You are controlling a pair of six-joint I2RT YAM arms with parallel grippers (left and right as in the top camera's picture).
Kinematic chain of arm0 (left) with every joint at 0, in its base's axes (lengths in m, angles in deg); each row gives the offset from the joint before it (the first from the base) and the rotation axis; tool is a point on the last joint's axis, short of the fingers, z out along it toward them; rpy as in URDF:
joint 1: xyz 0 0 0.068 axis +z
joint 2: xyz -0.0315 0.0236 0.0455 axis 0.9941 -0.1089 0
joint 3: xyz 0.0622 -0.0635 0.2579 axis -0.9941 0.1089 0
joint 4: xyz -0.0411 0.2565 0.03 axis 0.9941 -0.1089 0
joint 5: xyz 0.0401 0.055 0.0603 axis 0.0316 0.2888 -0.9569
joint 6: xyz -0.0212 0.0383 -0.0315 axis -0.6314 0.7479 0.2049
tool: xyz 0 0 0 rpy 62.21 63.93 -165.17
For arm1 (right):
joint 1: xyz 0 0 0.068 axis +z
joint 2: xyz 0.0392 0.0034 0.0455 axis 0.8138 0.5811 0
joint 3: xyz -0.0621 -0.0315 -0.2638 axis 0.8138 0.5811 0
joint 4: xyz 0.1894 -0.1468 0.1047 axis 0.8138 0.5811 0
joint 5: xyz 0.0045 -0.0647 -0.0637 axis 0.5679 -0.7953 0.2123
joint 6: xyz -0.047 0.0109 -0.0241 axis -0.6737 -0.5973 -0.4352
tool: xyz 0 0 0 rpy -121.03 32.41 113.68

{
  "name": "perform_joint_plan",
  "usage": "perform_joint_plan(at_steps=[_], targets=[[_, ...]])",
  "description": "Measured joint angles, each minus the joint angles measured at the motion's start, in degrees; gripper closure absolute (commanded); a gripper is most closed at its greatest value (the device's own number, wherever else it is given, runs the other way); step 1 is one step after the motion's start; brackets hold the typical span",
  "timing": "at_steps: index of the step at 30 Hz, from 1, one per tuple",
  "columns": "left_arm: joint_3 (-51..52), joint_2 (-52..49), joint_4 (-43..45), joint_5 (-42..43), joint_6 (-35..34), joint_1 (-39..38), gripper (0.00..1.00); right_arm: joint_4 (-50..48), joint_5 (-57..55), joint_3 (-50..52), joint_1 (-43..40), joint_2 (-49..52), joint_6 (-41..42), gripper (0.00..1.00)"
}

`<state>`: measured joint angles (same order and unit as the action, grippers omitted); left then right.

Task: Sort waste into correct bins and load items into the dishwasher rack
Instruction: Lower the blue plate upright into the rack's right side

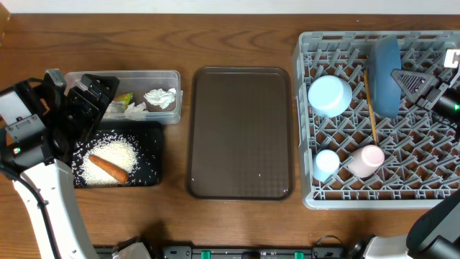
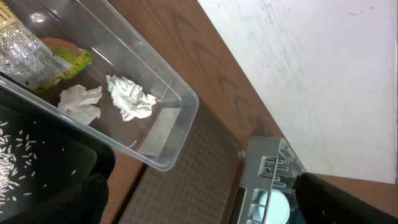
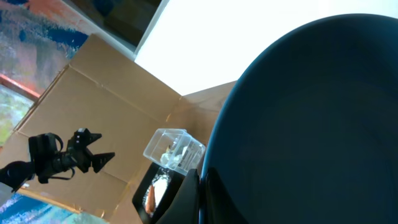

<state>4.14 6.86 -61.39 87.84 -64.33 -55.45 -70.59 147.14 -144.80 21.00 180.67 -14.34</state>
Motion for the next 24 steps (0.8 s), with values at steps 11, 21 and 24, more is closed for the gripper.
perform_joint_plan(at_steps=[11,21,24], targets=[[0.0,0.0,0.0,0.0,0.0,0.0,0.02,-2.86,0.0,0.0,0.79,0.0,0.96,0.99],[0.0,0.0,0.0,0.0,0.0,0.0,0.02,-6.67,-2.36,0.0,4.9,0.0,4.17,0.99],[0.0,0.0,0.0,0.0,0.0,0.0,0.02,-6.69,-3.5,0.0,4.85,0.0,4.46,0.99]])
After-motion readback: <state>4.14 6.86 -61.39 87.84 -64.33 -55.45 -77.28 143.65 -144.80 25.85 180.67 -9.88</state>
